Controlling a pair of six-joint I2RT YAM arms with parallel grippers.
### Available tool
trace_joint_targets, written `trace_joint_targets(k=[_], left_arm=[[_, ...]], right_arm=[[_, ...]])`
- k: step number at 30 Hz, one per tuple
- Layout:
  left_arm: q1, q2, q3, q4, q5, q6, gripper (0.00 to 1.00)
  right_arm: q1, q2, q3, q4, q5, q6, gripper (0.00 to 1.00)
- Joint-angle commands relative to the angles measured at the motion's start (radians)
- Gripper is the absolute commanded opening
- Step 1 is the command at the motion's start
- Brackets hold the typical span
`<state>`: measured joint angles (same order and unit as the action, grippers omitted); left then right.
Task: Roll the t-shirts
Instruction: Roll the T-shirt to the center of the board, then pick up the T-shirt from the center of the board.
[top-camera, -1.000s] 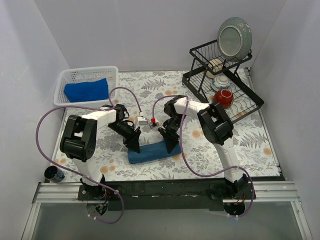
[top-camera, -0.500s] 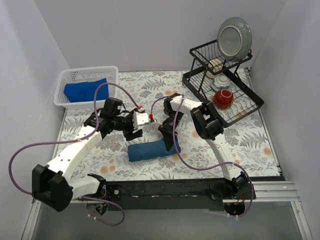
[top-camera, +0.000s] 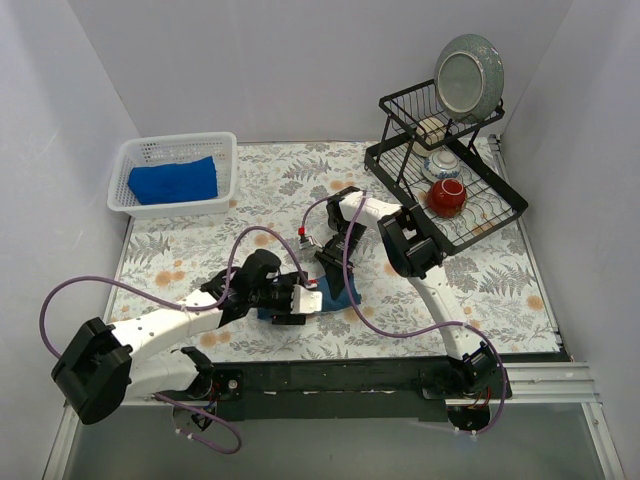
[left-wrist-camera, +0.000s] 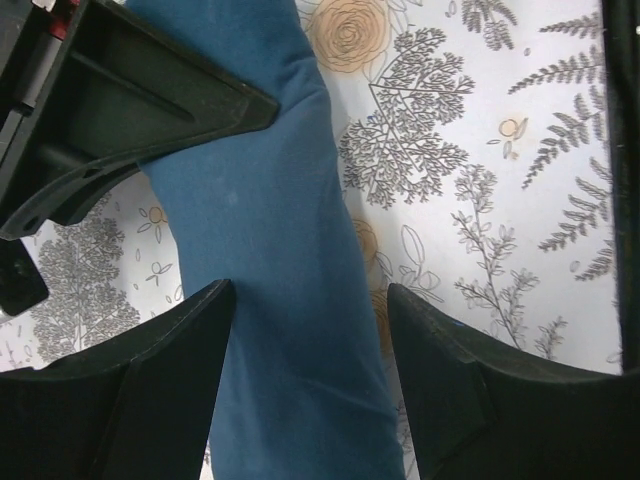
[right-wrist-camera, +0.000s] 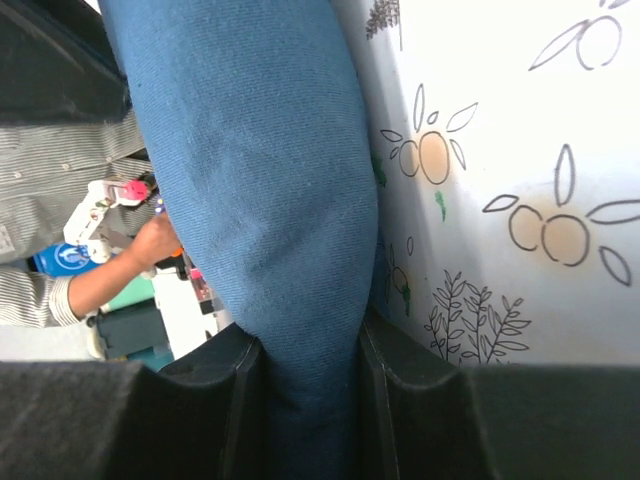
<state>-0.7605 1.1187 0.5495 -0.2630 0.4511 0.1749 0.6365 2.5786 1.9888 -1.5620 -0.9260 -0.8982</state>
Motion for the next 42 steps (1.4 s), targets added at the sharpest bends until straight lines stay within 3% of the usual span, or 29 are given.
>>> trace_joint_targets(k=[1,8,22,26,27,30,33,34,35,40,42], left_arm=[[-0.023,0.015,-0.034,0.165,-0.071,0.008,0.63],[-0.057,0.102,-0.097,0.326,-0.12,0.011,0.63],[-0.123,0.268,-0.184,0.449,-0.216,0.058,0.7],[-0.134,0.372,-0.163,0.472,-0.29,0.06,0.57],[-0.132,0.406,-0.158,0.472,-0.307,0.064,0.43],[-0.131,0.421,-0.161,0.441,-0.281,0.106,0.14],[-0.128,0.435,-0.091,0.27,-0.22,0.071,0.1],[-0.128,0.426,-0.05,0.196,-0.206,0.048,0.0],[-0.106,0.415,-0.031,0.173,-0.195,-0.001,0.0],[0.021,0.386,0.171,-0.101,0.019,-0.13,0.0],[0.058,0.356,0.222,-0.11,0.061,-0.161,0.0]], right_arm=[[0.015,0.129,-0.004,0.253,0.302,-0.061,0.24],[0.022,0.14,0.002,0.255,0.308,-0.05,0.25],[0.022,0.153,0.011,0.253,0.296,-0.027,0.27],[0.022,0.153,0.013,0.255,0.291,-0.024,0.29],[0.02,0.153,0.012,0.255,0.289,-0.022,0.29],[0.022,0.146,-0.001,0.253,0.288,-0.022,0.31],[0.014,0.127,-0.015,0.255,0.277,-0.022,0.4],[0.006,0.102,-0.025,0.255,0.268,-0.015,0.9],[-0.017,0.079,-0.039,0.257,0.259,-0.015,0.99],[-0.216,-0.235,-0.146,0.257,0.124,-0.018,0.99],[-0.27,-0.329,-0.192,0.255,0.127,-0.016,0.99]])
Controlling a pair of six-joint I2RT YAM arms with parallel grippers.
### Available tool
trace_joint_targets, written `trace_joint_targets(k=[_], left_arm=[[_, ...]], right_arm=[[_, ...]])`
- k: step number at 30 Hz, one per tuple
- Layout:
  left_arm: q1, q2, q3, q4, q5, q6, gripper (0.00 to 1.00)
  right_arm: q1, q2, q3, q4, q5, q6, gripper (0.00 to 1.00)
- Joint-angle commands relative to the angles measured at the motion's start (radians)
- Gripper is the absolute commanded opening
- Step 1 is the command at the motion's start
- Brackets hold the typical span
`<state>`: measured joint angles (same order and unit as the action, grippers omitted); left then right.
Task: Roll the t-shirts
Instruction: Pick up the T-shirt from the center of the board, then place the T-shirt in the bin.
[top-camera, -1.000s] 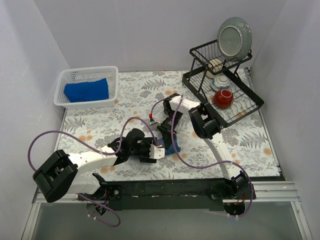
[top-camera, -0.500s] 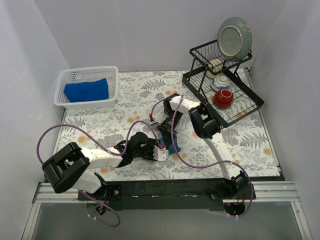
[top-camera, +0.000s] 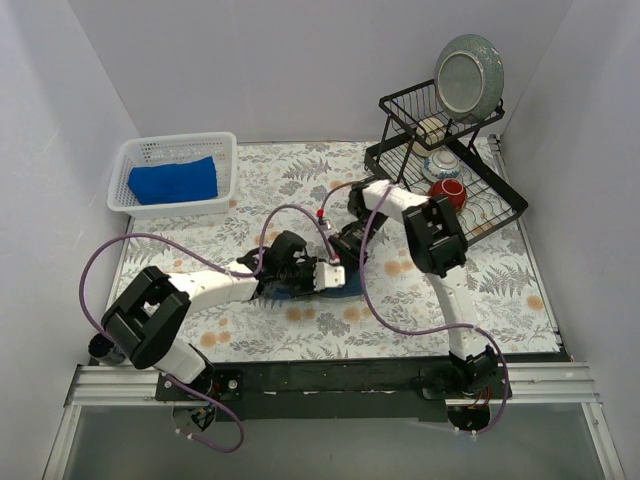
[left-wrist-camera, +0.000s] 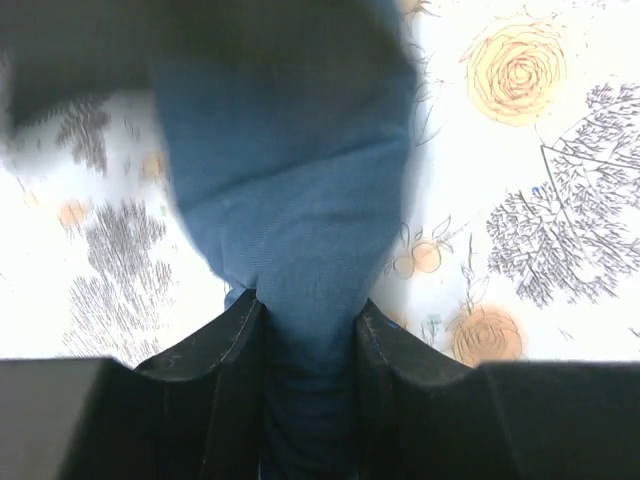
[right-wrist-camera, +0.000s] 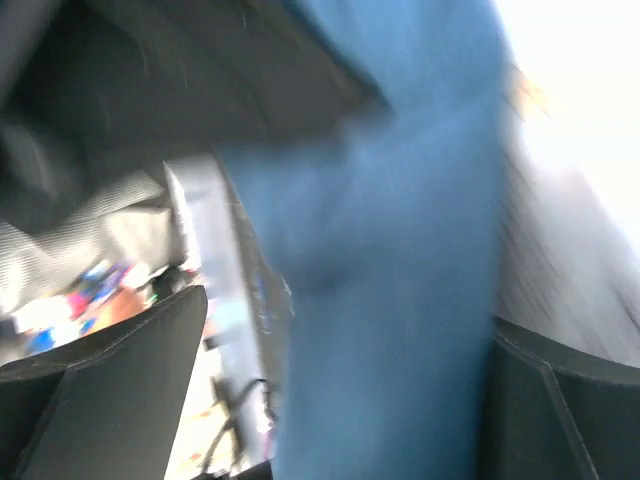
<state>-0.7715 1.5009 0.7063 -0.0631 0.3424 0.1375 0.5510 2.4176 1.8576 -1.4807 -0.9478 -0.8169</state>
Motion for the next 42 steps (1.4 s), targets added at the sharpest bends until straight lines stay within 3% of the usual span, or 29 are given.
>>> trace_joint_targets(k=[1,6,13,18,21,25,26,29,32,36,42], left_arm=[[0.074,-0.045,0.074,-0.316,0.17,-0.118,0.0],[0.098,-0.096,0.154,-0.36,0.132,-0.058,0.0],[0.191,-0.183,0.243,-0.466,0.109,0.126,0.0],[0.382,-0.196,0.396,-0.567,0.176,0.232,0.0],[0.524,-0.183,0.473,-0.523,0.207,0.318,0.0],[0.757,-0.014,0.674,-0.55,0.331,0.402,0.0],[0.846,0.033,0.799,-0.573,0.358,0.419,0.0],[0.966,0.232,1.06,-0.676,0.417,0.462,0.0],[1.049,0.367,1.189,-0.65,0.484,0.488,0.0],[1.1,0.436,1.164,-0.528,0.55,0.606,0.0],[1.144,0.56,1.168,-0.503,0.645,0.752,0.0]], right_arm=[[-0.204,-0.252,-0.081,0.172,0.182,-0.1,0.99],[-0.258,-0.457,-0.205,0.175,0.222,-0.077,0.98],[-0.241,-0.586,-0.31,0.177,0.317,-0.09,0.98],[-0.243,-0.594,-0.281,0.18,0.359,-0.085,0.99],[-0.244,-0.589,-0.268,0.186,0.366,-0.084,0.99],[-0.244,-0.575,-0.256,0.191,0.34,-0.077,0.99],[-0.244,-0.571,-0.256,0.189,0.337,-0.076,0.99],[-0.247,-0.552,-0.271,0.192,0.333,-0.076,0.99],[-0.25,-0.542,-0.287,0.195,0.342,-0.073,0.98],[-0.261,-0.528,-0.304,0.181,0.385,-0.077,0.99],[-0.266,-0.499,-0.343,0.198,0.487,-0.071,0.99]])
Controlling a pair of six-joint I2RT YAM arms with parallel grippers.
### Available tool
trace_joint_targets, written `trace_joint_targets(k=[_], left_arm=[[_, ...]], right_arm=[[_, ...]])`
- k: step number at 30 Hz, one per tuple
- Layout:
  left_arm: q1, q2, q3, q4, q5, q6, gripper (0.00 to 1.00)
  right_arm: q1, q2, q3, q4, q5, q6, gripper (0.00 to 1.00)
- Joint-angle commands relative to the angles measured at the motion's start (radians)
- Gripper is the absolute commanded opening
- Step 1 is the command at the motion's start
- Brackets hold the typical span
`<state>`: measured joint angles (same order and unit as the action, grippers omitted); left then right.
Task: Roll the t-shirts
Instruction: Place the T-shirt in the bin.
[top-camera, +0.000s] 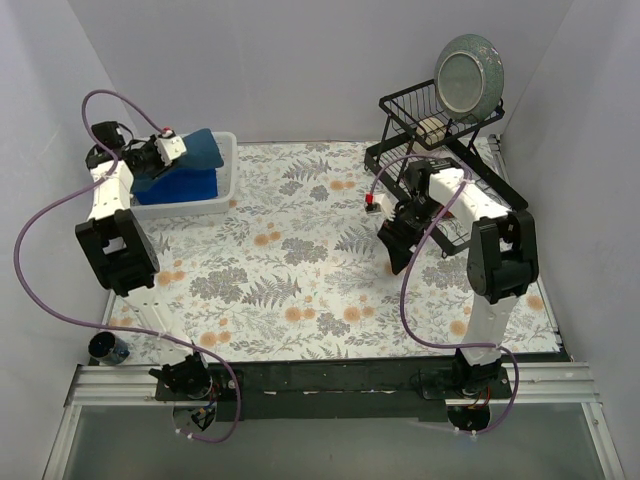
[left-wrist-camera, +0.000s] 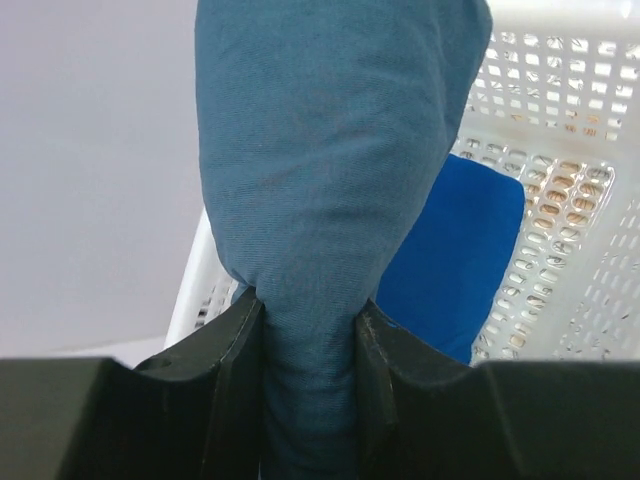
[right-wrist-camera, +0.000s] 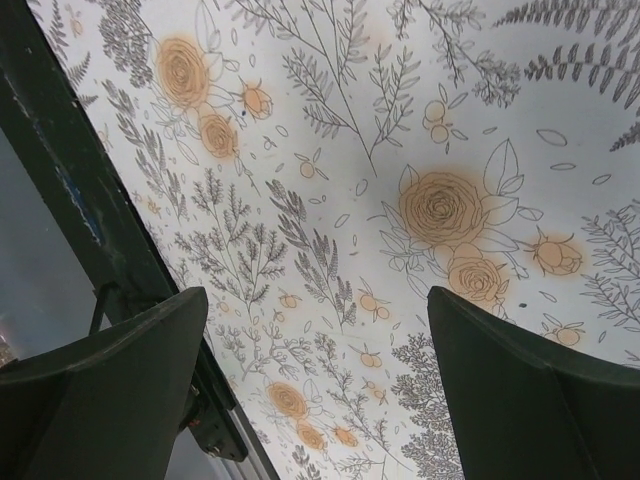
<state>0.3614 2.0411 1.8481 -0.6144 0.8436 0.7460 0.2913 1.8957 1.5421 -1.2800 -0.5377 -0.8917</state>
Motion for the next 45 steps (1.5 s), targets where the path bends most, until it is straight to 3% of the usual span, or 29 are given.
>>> trace_joint_targets(k=[1,4,10,22,32,38,39,40,41,45], left_arm=[[0.019,0.037,0.031,0.05,0.153,0.185,0.0],[0.037,0.109,0.06,0.042,0.193,0.249,0.0],[0.073,0.221,0.143,-0.169,0.199,0.535,0.0],[0.125,0.241,0.103,-0.381,0.183,0.869,0.0],[0.137,0.243,0.125,-0.444,0.158,0.94,0.0],[0.137,0.186,0.007,-0.394,0.109,0.969,0.0],[0.137,0.182,-0.006,-0.372,0.1,0.954,0.03],[0.137,0.179,-0.013,-0.358,0.092,0.938,0.16],[0.137,0.18,-0.003,-0.355,0.088,0.923,0.37],[0.142,0.186,0.054,-0.419,0.081,0.905,0.57]], right_arm=[[-0.006,0.026,-0.033,-0.001,0.088,0.002,0.99],[-0.009,0.043,-0.059,0.002,0.149,-0.004,0.98],[-0.023,0.092,-0.085,0.019,0.225,-0.007,0.99],[-0.05,0.147,-0.054,0.013,0.251,-0.012,0.99],[-0.064,0.152,-0.068,0.021,0.236,-0.015,0.99],[-0.073,0.161,-0.07,0.016,0.228,-0.019,0.98],[-0.075,0.163,-0.066,0.015,0.226,-0.021,0.99],[-0.076,0.169,-0.063,0.013,0.226,-0.021,0.98],[-0.08,0.172,-0.057,0.013,0.226,-0.021,0.99],[-0.084,0.175,-0.048,0.007,0.226,-0.024,0.99]])
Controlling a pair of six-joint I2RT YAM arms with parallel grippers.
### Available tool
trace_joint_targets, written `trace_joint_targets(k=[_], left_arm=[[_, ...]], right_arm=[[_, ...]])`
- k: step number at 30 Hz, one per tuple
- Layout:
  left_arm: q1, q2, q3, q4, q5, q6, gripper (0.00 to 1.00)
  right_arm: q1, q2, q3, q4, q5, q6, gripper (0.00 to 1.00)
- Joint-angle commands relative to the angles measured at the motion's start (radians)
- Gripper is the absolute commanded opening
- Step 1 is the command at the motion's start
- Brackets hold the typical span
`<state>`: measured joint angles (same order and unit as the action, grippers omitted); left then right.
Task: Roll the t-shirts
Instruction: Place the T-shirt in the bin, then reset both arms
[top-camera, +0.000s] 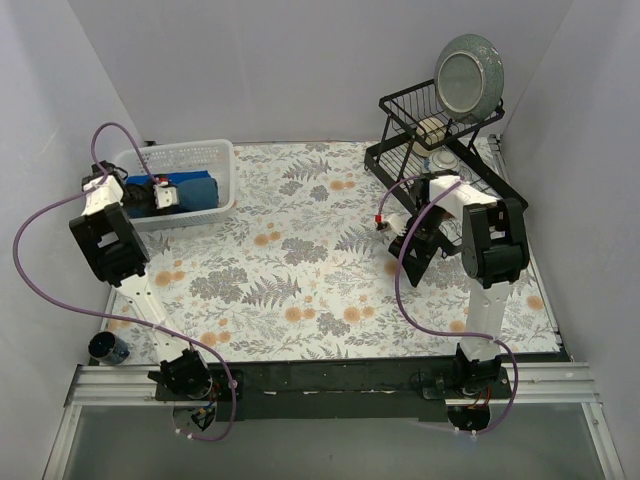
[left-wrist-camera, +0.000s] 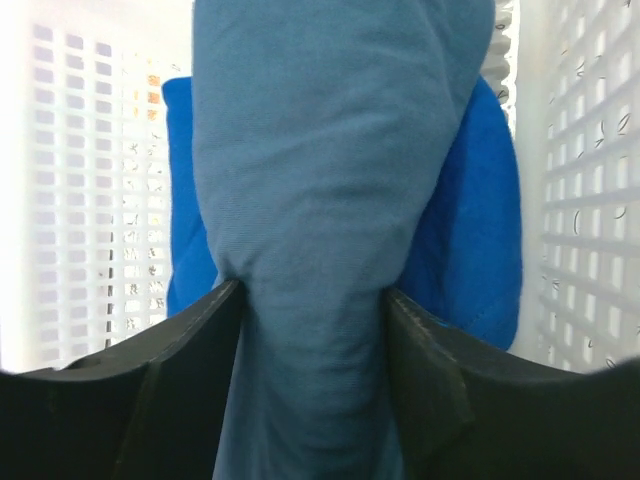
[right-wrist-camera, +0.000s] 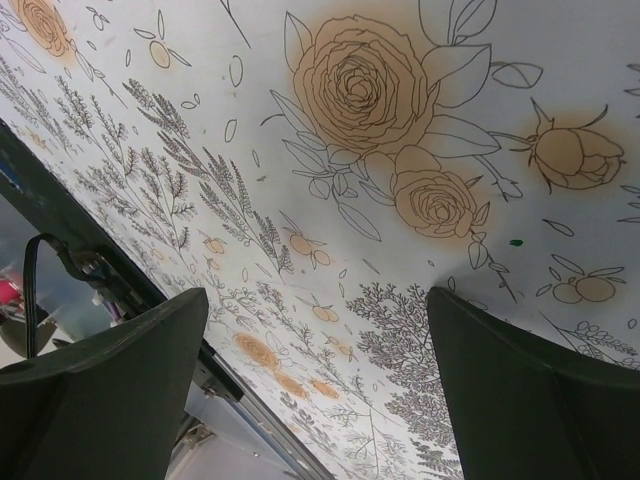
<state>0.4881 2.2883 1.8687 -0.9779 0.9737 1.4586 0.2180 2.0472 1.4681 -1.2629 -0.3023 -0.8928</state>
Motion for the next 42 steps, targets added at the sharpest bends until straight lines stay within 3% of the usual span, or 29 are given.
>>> trace_joint_targets(k=[1,6,23,28,33,34,36,38,39,42], left_arm=[[0.018,-0.065,0.035,-0.064,-0.049,0.206,0.59],[0.033,-0.09,0.053,-0.084,-0.027,0.243,0.69],[0.098,-0.204,0.101,0.021,-0.024,0.053,0.76],[0.104,-0.311,-0.055,0.164,-0.044,0.013,0.77],[0.102,-0.42,-0.213,0.317,0.003,-0.121,0.82],[0.102,-0.465,-0.253,0.368,0.025,-0.171,0.83],[0.083,-0.507,-0.29,0.453,0.028,-0.417,0.84],[-0.001,-0.527,-0.301,0.596,-0.08,-0.666,0.8],[-0.035,-0.52,-0.278,0.619,-0.123,-0.94,0.77],[-0.158,-0.469,-0.171,0.594,-0.236,-1.305,0.69]], right_arm=[[-0.012,0.027,0.028,-0.013,-0.011,-0.024,0.99],[-0.02,0.039,0.058,-0.012,-0.02,-0.028,0.98],[-0.088,0.099,0.155,-0.041,-0.061,-0.052,0.99],[-0.1,0.087,0.155,-0.041,-0.072,-0.057,0.98],[-0.101,0.085,0.185,-0.043,-0.1,-0.052,0.99],[-0.1,0.084,0.19,-0.041,-0.106,-0.051,0.99],[-0.1,0.08,0.193,-0.043,-0.121,-0.048,0.99],[-0.101,0.077,0.184,-0.043,-0.147,-0.043,0.99],[-0.1,0.077,0.182,-0.043,-0.153,-0.038,0.99],[-0.1,0.064,0.181,-0.041,-0.164,-0.035,0.98]])
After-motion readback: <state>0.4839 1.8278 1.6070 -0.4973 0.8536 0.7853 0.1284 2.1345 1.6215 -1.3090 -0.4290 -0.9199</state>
